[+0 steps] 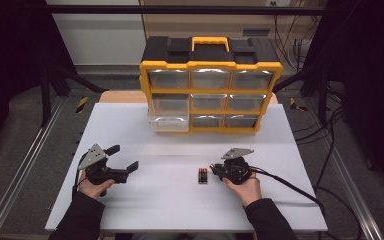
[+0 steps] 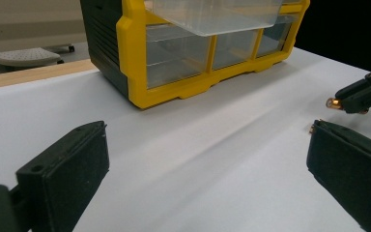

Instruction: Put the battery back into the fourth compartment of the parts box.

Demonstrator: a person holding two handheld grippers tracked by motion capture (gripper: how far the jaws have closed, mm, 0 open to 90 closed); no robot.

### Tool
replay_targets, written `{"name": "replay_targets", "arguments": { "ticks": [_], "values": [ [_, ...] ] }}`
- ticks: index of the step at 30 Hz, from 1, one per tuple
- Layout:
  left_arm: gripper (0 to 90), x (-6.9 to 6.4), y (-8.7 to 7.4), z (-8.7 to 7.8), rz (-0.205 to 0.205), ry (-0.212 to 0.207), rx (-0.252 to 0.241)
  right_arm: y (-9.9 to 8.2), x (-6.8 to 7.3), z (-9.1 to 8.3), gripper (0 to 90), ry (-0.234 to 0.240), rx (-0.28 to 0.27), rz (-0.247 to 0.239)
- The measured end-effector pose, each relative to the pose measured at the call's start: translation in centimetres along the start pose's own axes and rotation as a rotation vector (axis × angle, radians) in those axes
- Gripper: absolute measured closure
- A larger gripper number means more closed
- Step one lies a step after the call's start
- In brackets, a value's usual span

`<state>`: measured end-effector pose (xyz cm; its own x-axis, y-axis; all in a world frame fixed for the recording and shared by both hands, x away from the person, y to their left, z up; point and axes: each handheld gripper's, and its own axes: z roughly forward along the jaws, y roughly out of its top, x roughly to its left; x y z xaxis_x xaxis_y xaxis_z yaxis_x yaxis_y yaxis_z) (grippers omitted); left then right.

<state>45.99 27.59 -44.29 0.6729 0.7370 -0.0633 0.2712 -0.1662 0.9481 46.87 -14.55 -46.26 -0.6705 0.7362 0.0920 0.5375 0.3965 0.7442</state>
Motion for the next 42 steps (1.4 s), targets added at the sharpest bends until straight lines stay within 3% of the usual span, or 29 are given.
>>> {"name": "replay_targets", "arguments": {
  "ticks": [19,32,42],
  "values": [
    [0.9,-0.1,0.0,0.1,0.002,0.0,0.004,4.0,-0.2,-4.6,77.0,0.024,-0.166,-0.004],
    [0.8,-0.1,-0.1,0.2,0.004,-0.002,0.009,7.7,0.2,-6.3,77.0,0.04,-0.249,-0.019],
    [0.8,-0.1,-0.1,0.2,0.005,-0.002,0.012,10.6,0.6,-6.7,76.9,0.044,-0.289,-0.032]
  ]
}}
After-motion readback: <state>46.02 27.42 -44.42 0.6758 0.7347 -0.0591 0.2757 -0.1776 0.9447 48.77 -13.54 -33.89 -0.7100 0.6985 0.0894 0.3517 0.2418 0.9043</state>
